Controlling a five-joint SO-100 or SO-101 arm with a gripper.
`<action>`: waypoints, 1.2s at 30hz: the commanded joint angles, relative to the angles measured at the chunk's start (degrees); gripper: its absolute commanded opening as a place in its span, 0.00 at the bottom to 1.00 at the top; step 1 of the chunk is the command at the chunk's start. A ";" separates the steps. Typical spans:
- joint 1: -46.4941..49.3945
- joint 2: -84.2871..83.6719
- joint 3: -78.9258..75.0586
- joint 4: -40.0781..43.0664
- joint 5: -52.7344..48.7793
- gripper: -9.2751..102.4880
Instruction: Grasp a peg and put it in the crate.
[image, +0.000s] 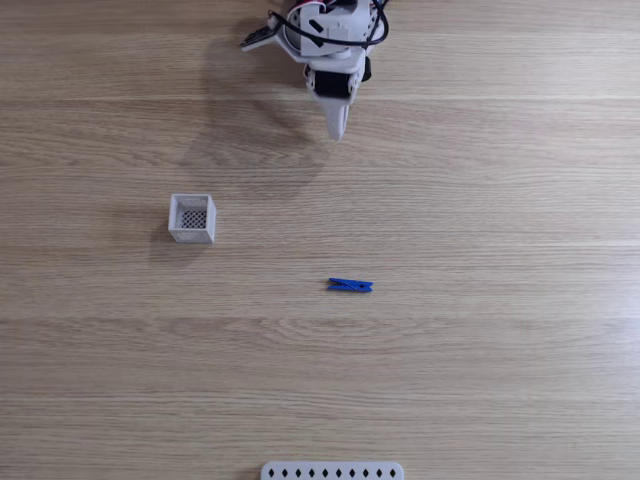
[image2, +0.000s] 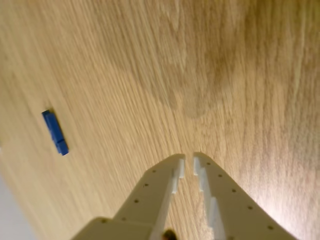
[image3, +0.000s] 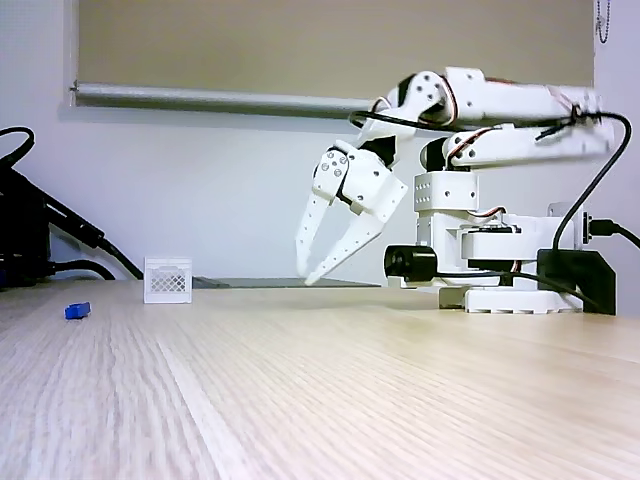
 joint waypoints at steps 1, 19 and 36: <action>-0.18 -13.01 -17.23 0.00 -0.53 0.09; -0.88 -70.40 -67.59 0.18 -15.56 0.09; -2.81 -93.34 -104.68 10.46 -1.85 0.17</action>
